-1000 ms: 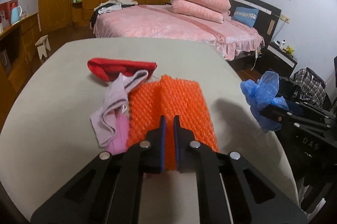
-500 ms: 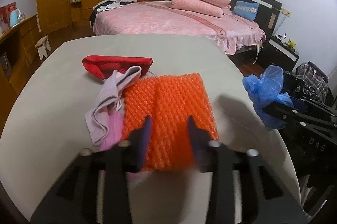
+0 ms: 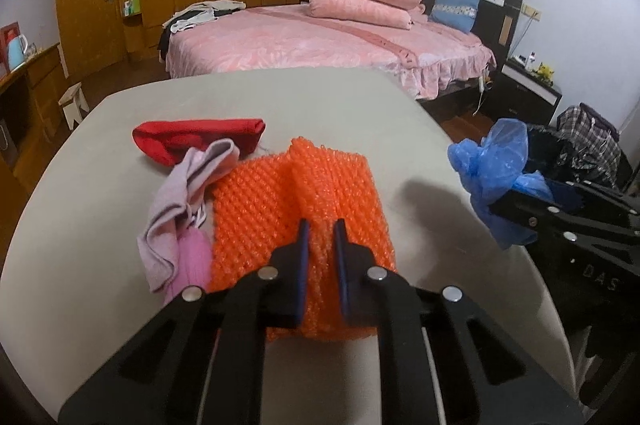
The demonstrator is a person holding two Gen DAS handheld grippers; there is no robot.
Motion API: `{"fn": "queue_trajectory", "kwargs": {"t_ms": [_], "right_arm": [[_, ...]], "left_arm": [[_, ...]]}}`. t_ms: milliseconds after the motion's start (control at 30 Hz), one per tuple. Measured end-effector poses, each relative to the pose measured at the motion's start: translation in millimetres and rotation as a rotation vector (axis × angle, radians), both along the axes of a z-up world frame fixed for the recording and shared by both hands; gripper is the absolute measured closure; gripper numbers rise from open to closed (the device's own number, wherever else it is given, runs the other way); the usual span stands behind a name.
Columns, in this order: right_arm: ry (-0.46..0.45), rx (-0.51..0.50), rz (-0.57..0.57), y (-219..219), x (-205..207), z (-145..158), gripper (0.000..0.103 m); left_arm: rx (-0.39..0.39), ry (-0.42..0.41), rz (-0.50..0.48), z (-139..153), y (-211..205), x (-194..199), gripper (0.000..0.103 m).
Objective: Collect trash
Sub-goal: 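Carry the blue bag and orange mesh over the bin and open both tools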
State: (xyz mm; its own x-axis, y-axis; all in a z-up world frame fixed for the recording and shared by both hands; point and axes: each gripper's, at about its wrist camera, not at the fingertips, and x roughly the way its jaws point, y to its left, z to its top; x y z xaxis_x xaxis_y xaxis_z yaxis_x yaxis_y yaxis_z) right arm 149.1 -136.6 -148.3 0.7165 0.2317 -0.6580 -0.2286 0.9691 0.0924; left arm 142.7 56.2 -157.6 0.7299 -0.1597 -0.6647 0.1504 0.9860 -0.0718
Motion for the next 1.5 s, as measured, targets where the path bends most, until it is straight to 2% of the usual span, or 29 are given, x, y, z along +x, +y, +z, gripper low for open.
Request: {"fn": "queue_trajectory", "kwargs": {"t_ms": [600, 1033, 1500], "right_arm": [[-0.069, 0.021, -0.044, -21, -15, 35, 0.062], [-0.106, 0.030, -0.094, -46, -28, 59, 0.062], [-0.144, 0.019, -0.204, -95, -49, 73, 0.062]], "left_arm": [[-0.025, -0.107, -0.024, 50, -21, -12, 0.092], [-0.025, -0.118, -0.048, 62, -39, -19, 0.092], [-0.044, -0.144, -0.125, 77, -86, -23, 0.092]]}}
